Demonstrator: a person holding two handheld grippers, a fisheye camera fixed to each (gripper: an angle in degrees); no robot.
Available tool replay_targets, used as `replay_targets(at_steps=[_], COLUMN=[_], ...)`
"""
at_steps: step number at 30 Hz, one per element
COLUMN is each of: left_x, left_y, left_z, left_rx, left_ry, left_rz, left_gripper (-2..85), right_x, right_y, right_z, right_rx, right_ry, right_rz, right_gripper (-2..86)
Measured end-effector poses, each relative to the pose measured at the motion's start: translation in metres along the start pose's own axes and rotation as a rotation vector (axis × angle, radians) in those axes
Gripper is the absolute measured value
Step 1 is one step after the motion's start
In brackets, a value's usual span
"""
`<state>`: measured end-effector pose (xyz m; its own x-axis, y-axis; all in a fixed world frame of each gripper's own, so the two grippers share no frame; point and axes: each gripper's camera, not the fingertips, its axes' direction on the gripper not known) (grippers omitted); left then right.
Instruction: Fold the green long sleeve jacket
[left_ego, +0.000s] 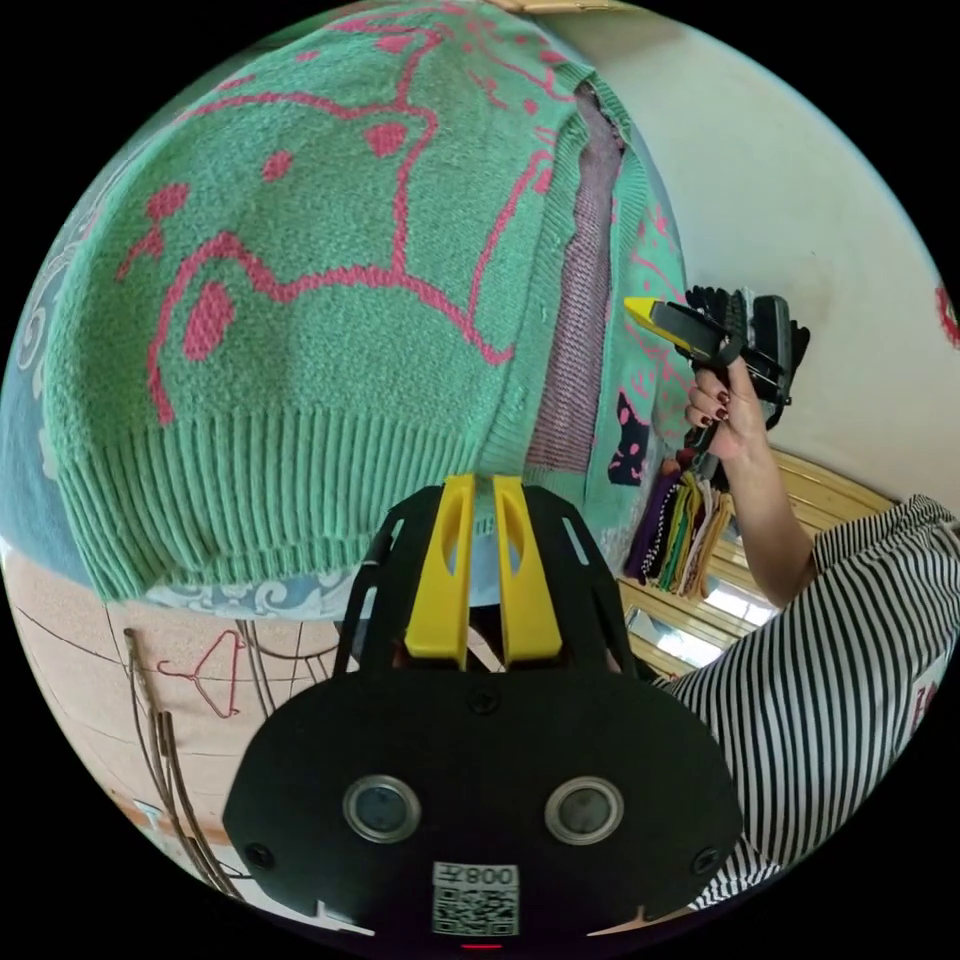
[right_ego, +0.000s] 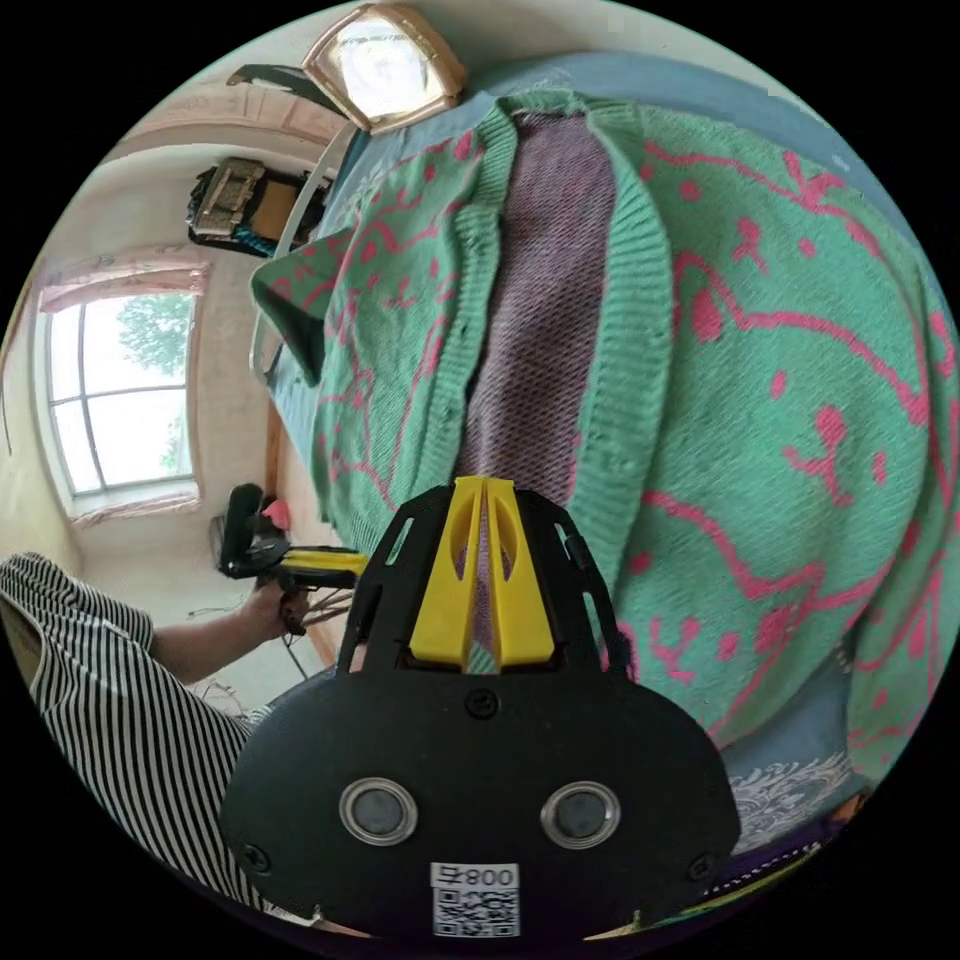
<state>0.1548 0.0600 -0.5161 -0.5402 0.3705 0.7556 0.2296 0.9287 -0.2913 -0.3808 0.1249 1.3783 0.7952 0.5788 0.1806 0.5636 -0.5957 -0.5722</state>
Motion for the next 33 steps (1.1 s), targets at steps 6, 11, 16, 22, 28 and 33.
replay_targets(at_steps=[6,11,16,22,28,33], left_x=[0.001,0.016,0.039,0.078,0.091,0.093], left_y=[0.006,0.008,0.009,-0.017,-0.04,-0.045], left_z=[0.025,0.029,0.037,0.092,0.138,0.148], left_rx=[-0.082,-0.107,-0.108,-0.201,-0.251,-0.264], left_ry=[-0.039,-0.088,-0.025,0.151,0.228,0.265], left_rz=[-0.015,0.022,0.115,0.229,0.209,0.199], left_gripper=[0.4,0.6,2.8,7.2,6.5,4.3], right_x=[-0.035,-0.032,-0.017,0.013,0.008,0.025], right_y=[0.021,0.033,0.066,0.081,0.004,-0.036], right_z=[0.067,0.092,0.034,-0.023,-0.047,-0.054], right_rx=[-0.179,-0.247,-0.118,0.024,0.188,0.24], right_ry=[-0.092,-0.057,0.084,0.253,0.35,0.39], right_rz=[-0.113,-0.125,-0.064,0.024,-0.09,-0.05], right_gripper=[-0.4,-0.4,-0.2,2.1,5.6,7.0])
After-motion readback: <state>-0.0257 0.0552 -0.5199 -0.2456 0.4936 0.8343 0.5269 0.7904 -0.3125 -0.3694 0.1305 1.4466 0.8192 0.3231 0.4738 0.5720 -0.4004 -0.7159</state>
